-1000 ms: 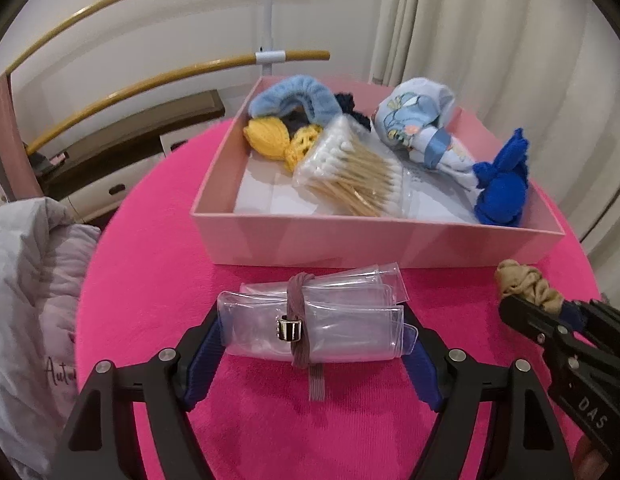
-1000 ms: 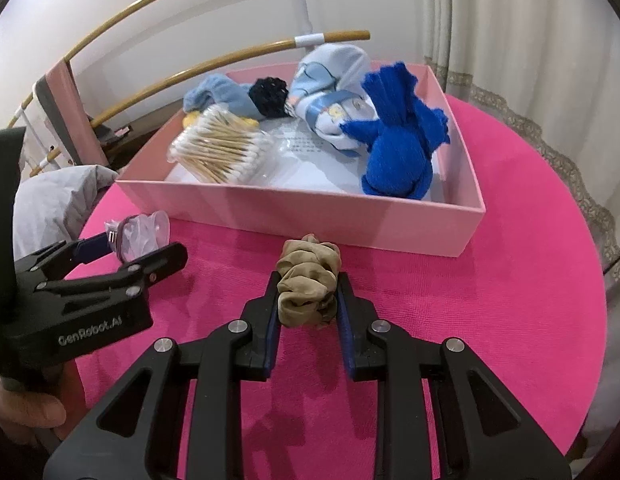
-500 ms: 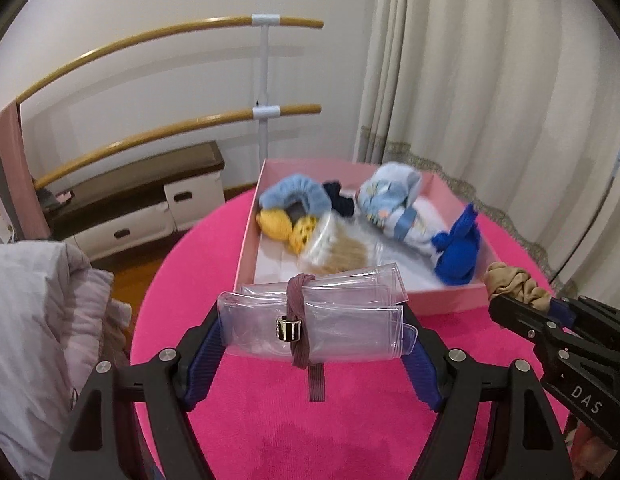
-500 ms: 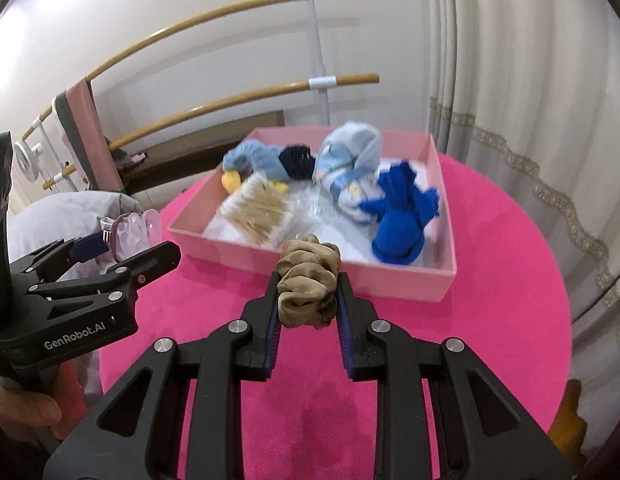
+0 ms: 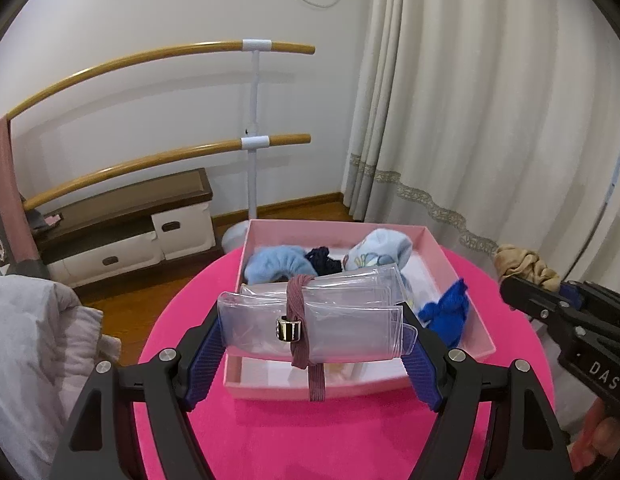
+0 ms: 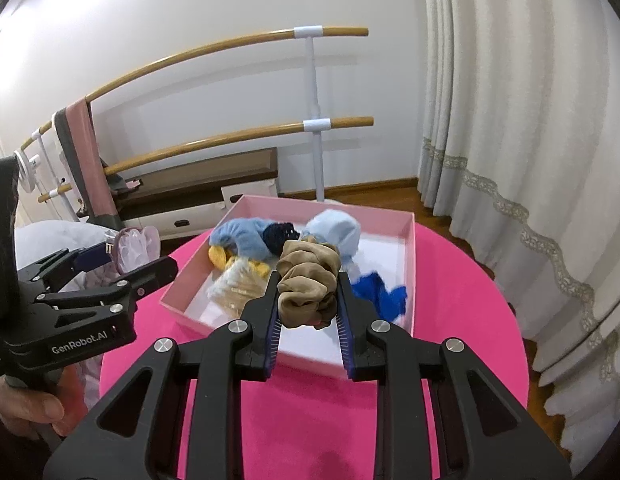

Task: Organize soft objects
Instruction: 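Lift both held items over the pink box, then lower both items into the box and open both tools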

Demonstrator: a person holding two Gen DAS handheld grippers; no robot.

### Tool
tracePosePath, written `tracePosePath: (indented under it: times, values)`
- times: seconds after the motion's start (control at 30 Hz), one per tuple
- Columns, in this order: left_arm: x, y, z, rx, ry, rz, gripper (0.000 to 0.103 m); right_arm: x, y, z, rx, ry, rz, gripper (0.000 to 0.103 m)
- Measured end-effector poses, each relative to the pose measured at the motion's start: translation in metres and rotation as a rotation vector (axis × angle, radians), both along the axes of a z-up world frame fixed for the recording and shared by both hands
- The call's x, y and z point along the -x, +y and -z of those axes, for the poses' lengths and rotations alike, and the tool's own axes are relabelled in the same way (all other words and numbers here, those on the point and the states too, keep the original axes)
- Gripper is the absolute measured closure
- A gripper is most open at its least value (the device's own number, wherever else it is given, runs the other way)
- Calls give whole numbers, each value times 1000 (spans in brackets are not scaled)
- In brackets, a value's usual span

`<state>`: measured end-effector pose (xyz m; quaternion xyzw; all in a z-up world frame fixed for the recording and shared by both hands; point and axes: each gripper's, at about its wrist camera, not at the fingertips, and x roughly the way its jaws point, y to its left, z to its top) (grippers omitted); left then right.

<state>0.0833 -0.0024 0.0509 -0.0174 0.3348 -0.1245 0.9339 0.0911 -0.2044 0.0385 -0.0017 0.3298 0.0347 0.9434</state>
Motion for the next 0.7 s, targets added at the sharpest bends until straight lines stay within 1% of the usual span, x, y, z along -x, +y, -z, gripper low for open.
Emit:
tracePosePath:
  times: [0.23,0.43,0.57,0.67,0.7]
  values:
    - [-26,-4,4,19,48,28,28,-33,-2,8,-6,36,-18,80]
    - [-52,-5,14,22,98,35,28,-52,-7,27,-10,87,-19,80]
    - [-68,-12,21,11,125,34,28,-63,-10,39,-7,121,-22,80]
    - [-78,-19,26,-2,148,28,28,-70,-10,46,-4,143,-27,77]
    - [-82,-20,28,-4,156,22,27,-71,-10,48,-2,148,-27,75]
